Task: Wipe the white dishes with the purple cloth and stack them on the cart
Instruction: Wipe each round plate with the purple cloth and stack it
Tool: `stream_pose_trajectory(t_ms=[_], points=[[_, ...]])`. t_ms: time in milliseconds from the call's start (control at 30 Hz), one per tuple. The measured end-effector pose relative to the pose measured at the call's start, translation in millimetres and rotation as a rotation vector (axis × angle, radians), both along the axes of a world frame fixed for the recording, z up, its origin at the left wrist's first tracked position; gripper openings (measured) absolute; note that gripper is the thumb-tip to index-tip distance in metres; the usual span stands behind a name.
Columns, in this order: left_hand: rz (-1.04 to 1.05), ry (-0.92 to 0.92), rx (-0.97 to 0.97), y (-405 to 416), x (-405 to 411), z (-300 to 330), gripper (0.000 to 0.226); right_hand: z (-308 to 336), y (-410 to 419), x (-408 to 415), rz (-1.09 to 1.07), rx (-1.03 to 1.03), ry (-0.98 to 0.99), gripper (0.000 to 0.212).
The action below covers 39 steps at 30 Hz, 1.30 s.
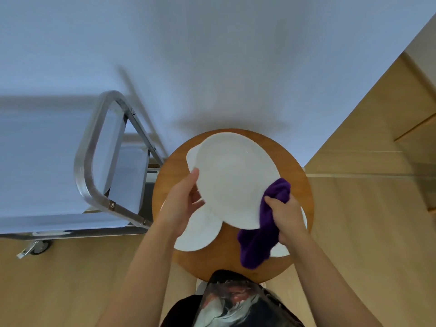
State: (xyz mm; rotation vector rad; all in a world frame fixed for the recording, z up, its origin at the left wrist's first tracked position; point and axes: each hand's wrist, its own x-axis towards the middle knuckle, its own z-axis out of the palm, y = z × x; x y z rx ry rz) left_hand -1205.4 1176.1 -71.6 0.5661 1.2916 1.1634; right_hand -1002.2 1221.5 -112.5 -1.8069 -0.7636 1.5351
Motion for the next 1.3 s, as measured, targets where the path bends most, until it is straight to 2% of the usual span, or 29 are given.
stream_pose_trajectory(t_ms=[67,133,233,300,333,367,400,467,567,600,667,733,767,833,933,1000,1067,1100,1167,1200,1267,1300], points=[[-0.089,0.049,0.017,3.2,-16.7,3.1,0.088,4.3,5.3,15.6,0.074,-0.122,0.020,0.024],[-0.125,0.062,0.009,8.4,-31.5,1.3,0.087,11.8,8.8,29.7,0.169,-0.246,0.094,0.026],[-0.193,0.174,-0.017,18.0,-33.5,-11.6,0.084,24.4,5.9,37.5,0.381,-0.431,0.196,0.029],[-0.270,0.132,-0.010,23.0,-26.4,-18.3,0.098,31.9,1.4,31.3,0.534,-0.437,0.138,0.008],[-0.304,0.070,-0.008,23.8,-22.5,-21.4,0.108,31.2,0.4,28.4,0.536,-0.380,0.116,0.039],[-0.319,0.003,-0.016,23.6,-18.8,-23.7,0.116,36.9,-3.6,22.4,0.480,-0.337,0.097,0.060],[-0.310,-0.053,-0.032,22.8,-14.8,-25.8,0.119,43.1,-8.8,17.6,0.411,-0.316,0.129,0.070],[-0.256,-0.127,-0.070,21.2,-6.5,-32.0,0.123,37.0,-15.7,11.5,0.336,-0.296,0.151,0.076],[-0.075,-0.114,-0.089,23.2,8.0,-39.4,0.119,7.2,-20.5,13.6,0.217,-0.311,0.206,0.071],[-0.001,-0.084,-0.087,25.0,11.7,-40.7,0.109,2.9,-22.1,13.2,0.190,-0.338,0.202,0.067],[0.131,-0.005,-0.070,26.3,14.8,-40.5,0.075,-3.4,-21.2,10.5,0.165,-0.397,0.203,0.043],[0.238,0.100,-0.048,25.3,12.2,-36.1,0.042,-4.3,-18.0,7.9,0.218,-0.478,0.337,0.013],[0.294,0.175,-0.040,24.2,8.2,-34.4,0.037,-3.5,-16.4,8.9,0.239,-0.494,0.362,0.005],[0.388,0.338,-0.014,20.4,-4.0,-30.6,0.050,-2.2,-10.6,16.8,0.114,-0.446,0.371,0.022],[0.486,0.579,-0.012,18.7,-18.7,-22.3,0.056,7.8,-3.1,35.2,-0.157,-0.190,0.536,0.027],[0.485,0.720,0.015,19.4,-19.5,-16.0,0.057,22.6,-1.1,39.4,-0.195,-0.012,0.666,0.036],[0.433,0.817,0.045,20.9,-13.2,-11.8,0.057,41.2,-2.0,29.1,-0.111,0.108,0.764,0.040],[0.393,0.862,0.052,22.1,-7.8,-9.4,0.057,50.1,-3.5,18.3,-0.030,0.151,0.753,0.038],[0.305,0.951,0.074,26.1,5.8,-3.9,0.058,59.8,-4.4,-8.2,0.166,0.211,0.566,0.028],[0.255,1.000,0.096,28.1,13.6,-0.1,0.058,62.9,-4.5,-22.3,0.308,0.270,0.413,0.023],[0.159,1.082,0.167,29.3,26.7,8.6,0.057,61.0,-0.7,-42.1,0.620,0.554,-0.046,0.008],[0.123,1.104,0.202,28.6,30.8,11.8,0.056,57.4,2.6,-46.5,0.730,0.701,-0.297,0.014]])
